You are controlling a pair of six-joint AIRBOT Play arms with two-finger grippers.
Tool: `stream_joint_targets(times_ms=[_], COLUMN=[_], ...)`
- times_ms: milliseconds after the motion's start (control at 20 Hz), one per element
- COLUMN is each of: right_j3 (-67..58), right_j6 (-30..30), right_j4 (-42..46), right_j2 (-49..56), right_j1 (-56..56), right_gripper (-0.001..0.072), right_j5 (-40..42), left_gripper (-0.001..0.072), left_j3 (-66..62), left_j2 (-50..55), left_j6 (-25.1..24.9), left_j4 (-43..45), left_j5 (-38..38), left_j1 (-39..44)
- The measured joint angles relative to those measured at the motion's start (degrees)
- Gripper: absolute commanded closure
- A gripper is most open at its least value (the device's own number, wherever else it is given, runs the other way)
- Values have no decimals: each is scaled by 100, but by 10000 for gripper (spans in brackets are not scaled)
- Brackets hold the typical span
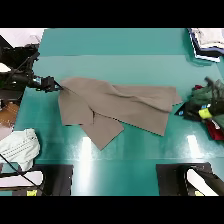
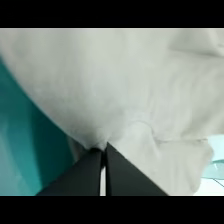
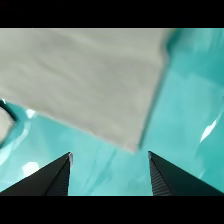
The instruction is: Fold the shirts.
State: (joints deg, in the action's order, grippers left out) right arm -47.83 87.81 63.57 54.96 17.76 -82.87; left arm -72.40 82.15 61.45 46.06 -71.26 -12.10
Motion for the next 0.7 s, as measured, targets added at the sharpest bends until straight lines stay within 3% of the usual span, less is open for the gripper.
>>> stream_joint_targets(times_ms=[300,350,650,700], right_j3=[1567,1744,2186,2203], right_j6=[-109,-118,7,13], right_j4=[-466,-568,-870,-883], right_j2=[0,0,7,39], right_j1=[68,-44,-664,-741], right_gripper=[221,268,269,315], right_j5=[896,1106,1932,1996], left_gripper=[685,685,685,684], left_j3=[-31,-31,-31,-31], left_j2=[-240,-251,-275,-275], left_j6=[15,15,31,31], left_j4=[17,15,15,17], left_j5=[-234,-256,-317,-319], left_j1=[0,0,0,0])
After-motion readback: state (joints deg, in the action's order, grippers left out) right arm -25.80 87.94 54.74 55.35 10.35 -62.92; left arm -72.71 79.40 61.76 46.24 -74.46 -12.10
